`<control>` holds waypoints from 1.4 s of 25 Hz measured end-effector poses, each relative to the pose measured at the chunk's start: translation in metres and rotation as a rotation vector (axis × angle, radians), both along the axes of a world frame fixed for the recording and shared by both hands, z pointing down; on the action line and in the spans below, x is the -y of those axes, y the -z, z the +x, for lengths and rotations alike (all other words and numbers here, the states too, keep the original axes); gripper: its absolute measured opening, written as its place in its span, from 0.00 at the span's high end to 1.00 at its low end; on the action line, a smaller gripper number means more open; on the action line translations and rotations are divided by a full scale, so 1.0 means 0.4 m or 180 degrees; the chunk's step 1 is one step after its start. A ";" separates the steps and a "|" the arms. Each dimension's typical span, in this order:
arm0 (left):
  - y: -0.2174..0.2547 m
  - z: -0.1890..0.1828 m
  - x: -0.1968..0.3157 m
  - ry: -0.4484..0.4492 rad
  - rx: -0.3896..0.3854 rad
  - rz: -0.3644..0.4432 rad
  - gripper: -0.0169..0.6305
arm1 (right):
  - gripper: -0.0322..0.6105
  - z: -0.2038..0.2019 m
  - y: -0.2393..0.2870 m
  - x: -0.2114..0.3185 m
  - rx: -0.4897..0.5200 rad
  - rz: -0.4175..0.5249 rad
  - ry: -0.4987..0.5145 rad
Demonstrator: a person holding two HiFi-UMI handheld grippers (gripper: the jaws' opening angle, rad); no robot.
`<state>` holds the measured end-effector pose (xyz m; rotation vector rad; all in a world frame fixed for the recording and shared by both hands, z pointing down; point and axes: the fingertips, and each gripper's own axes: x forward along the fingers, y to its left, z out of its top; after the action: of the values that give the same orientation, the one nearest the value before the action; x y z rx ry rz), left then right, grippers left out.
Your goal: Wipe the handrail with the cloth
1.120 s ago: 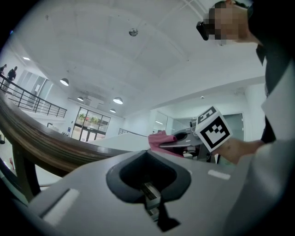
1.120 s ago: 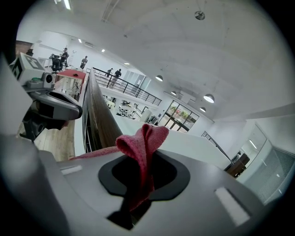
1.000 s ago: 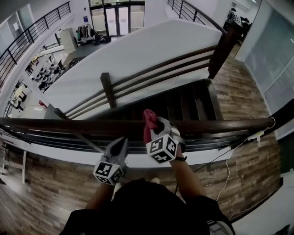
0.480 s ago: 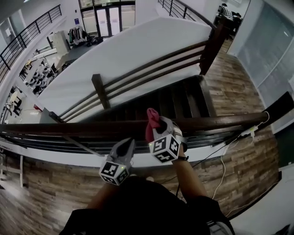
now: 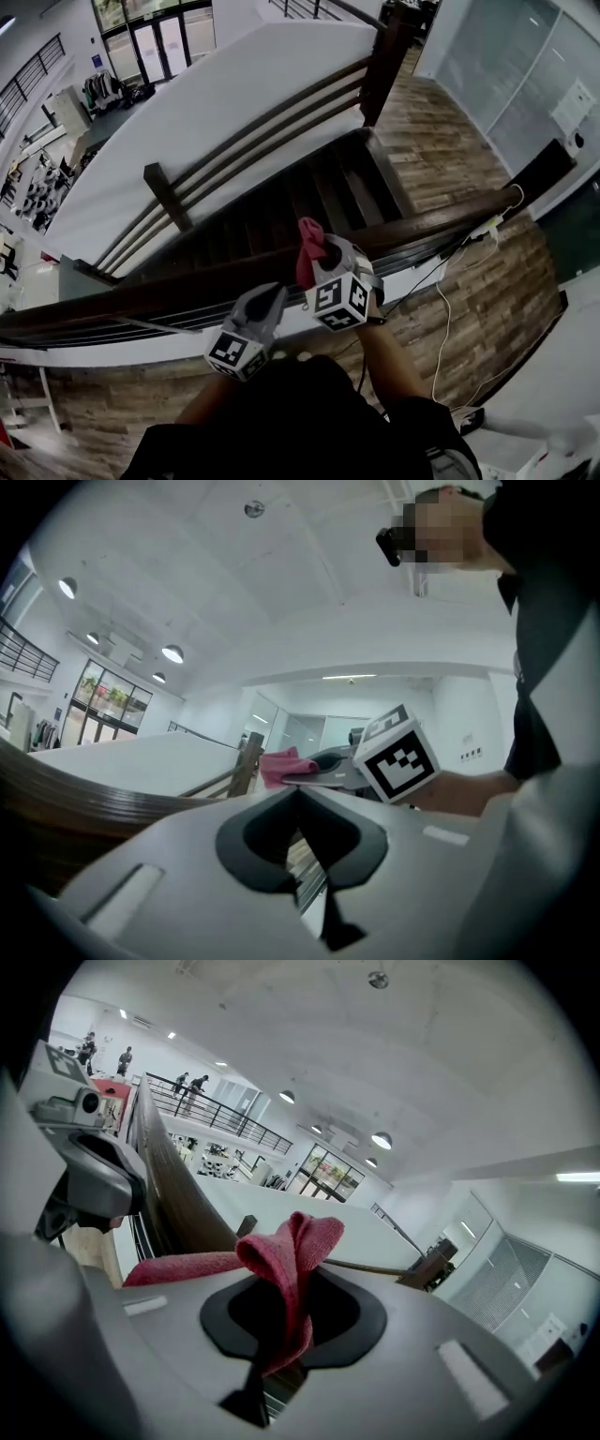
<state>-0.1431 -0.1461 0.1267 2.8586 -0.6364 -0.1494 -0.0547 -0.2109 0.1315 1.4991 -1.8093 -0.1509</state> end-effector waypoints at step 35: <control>0.060 0.526 -0.036 0.0677 0.0136 0.0073 0.98 | 0.87 0.557 0.000 -0.068 0.0314 -0.0008 0.0120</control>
<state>0.0673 -0.1318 0.1025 2.8164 -0.9527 -0.1294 0.1679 -0.1839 0.1315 1.4945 -1.9159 -0.0942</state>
